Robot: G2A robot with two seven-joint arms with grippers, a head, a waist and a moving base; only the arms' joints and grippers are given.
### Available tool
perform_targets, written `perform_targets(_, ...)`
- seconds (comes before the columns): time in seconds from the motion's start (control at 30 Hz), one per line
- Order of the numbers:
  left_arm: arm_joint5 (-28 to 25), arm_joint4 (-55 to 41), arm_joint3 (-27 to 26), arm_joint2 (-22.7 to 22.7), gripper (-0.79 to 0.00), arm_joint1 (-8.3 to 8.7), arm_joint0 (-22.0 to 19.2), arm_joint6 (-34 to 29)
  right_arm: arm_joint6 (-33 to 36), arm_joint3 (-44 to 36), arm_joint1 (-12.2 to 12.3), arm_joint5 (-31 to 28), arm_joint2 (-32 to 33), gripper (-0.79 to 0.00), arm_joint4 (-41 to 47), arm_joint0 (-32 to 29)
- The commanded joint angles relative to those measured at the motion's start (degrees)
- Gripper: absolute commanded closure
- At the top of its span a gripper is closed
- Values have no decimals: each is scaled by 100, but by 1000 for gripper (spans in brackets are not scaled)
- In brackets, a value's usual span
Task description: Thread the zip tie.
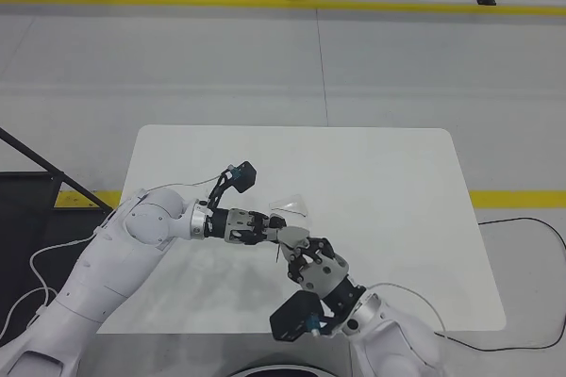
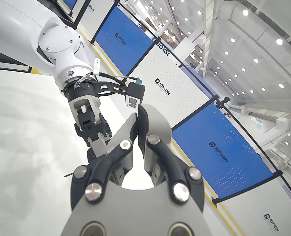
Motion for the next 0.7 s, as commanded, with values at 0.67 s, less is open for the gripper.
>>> perform_targets(0.67,0,0,0,0,0,0,0,0,20,66,19,48,9,0,96,57)
